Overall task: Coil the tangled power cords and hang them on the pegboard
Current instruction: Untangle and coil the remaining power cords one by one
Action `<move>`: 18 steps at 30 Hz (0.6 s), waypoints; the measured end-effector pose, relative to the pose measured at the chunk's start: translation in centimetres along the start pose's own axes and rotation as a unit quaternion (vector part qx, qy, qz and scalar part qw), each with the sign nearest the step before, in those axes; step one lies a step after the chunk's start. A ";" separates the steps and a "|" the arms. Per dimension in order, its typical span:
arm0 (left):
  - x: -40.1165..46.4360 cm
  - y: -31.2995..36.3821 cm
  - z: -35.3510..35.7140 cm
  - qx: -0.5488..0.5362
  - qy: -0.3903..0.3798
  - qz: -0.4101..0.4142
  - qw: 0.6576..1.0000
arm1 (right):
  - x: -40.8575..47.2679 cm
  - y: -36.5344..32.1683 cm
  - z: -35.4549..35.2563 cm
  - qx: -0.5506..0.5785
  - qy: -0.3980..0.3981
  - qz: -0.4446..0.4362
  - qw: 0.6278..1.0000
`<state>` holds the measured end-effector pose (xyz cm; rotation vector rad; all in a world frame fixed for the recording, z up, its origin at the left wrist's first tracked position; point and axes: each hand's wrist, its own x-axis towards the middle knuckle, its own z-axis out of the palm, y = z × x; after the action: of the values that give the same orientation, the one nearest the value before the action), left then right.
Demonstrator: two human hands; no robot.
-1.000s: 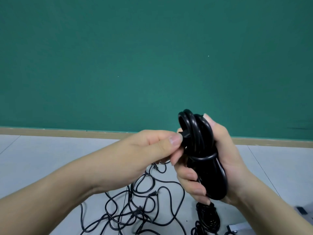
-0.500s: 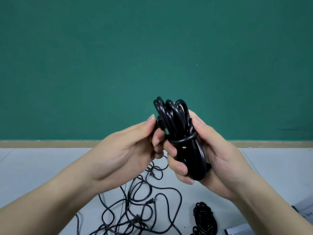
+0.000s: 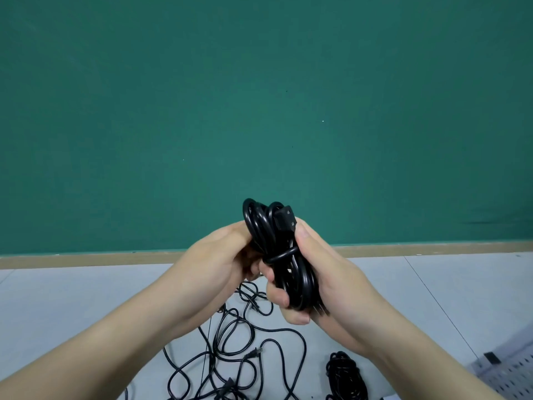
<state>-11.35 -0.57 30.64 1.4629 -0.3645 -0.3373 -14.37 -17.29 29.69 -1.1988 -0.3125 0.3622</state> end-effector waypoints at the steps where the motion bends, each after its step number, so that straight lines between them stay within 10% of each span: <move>1: 0.2 0.0 0.0 -0.020 0.020 -0.013 1.000 | 0.1 0.1 -0.1 -0.015 0.017 0.003 1.000; 8: 0.2 -0.1 -1.1 0.186 0.054 -0.003 0.981 | -0.1 0.7 -0.1 -0.173 0.043 0.012 0.984; 13: 0.3 -0.5 -1.5 0.042 0.111 0.004 0.993 | 0.0 1.2 -0.2 -0.202 0.034 -0.003 0.979; 18: 0.5 -0.7 -1.8 0.120 0.106 0.033 0.987 | 0.5 1.7 -0.2 -0.196 0.035 0.012 0.980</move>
<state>-10.11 0.73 29.84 1.7013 -0.2863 -0.0838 -14.08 -16.68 28.02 -1.5996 -0.3177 0.2855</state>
